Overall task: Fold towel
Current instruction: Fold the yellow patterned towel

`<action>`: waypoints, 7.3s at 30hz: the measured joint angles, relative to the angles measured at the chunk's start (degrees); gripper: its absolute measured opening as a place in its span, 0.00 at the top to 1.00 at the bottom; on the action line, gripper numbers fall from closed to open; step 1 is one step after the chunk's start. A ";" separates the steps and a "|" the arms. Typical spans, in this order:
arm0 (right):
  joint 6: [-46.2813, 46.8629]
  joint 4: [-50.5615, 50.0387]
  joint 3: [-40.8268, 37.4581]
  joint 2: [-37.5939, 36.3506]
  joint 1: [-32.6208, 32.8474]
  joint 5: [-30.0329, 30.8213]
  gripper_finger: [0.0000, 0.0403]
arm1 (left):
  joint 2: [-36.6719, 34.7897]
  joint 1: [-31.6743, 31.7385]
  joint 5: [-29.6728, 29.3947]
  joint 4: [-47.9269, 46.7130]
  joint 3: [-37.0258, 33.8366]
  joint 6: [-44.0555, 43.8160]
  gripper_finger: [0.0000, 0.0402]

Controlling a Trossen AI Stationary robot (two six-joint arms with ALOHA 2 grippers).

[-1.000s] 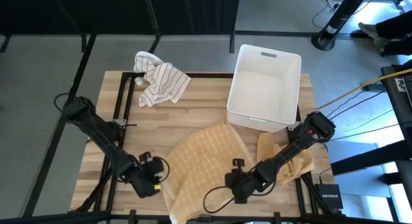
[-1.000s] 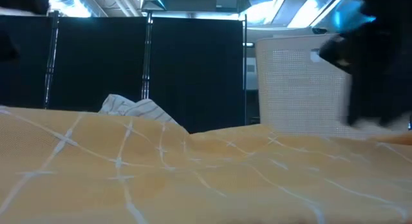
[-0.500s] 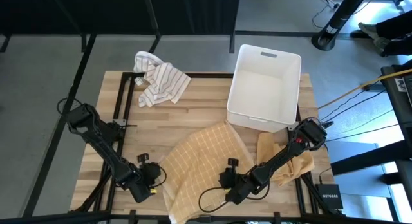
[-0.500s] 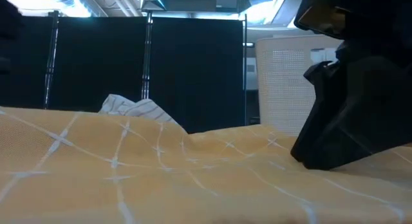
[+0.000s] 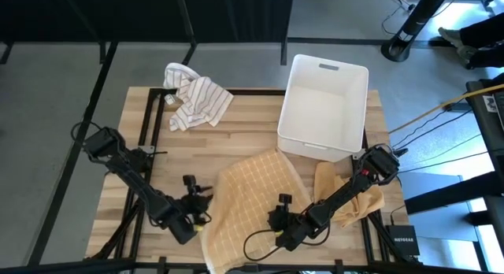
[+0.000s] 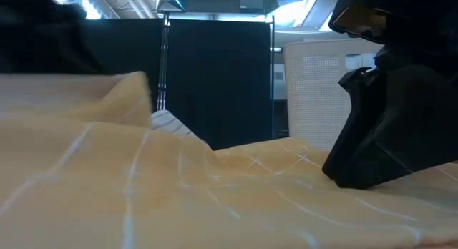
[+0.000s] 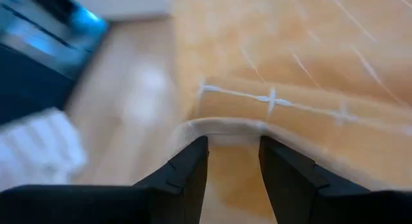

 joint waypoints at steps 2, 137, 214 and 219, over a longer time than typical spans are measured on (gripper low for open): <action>0.00 0.00 0.00 0.00 0.00 0.07 0.67 | -0.02 2.28 -3.01 -0.25 0.00 0.09 0.67; -8.90 -16.85 0.20 -5.95 2.99 -9.77 0.75 | 5.27 -13.75 47.74 -2.93 8.85 -33.23 0.72; -1.84 -39.12 11.40 -6.25 5.63 -14.11 0.97 | 4.20 -18.80 44.89 32.84 5.25 -34.66 1.00; -1.70 -39.58 11.04 -6.23 5.64 -14.19 0.86 | 4.20 -17.61 44.91 31.37 5.25 -36.21 1.00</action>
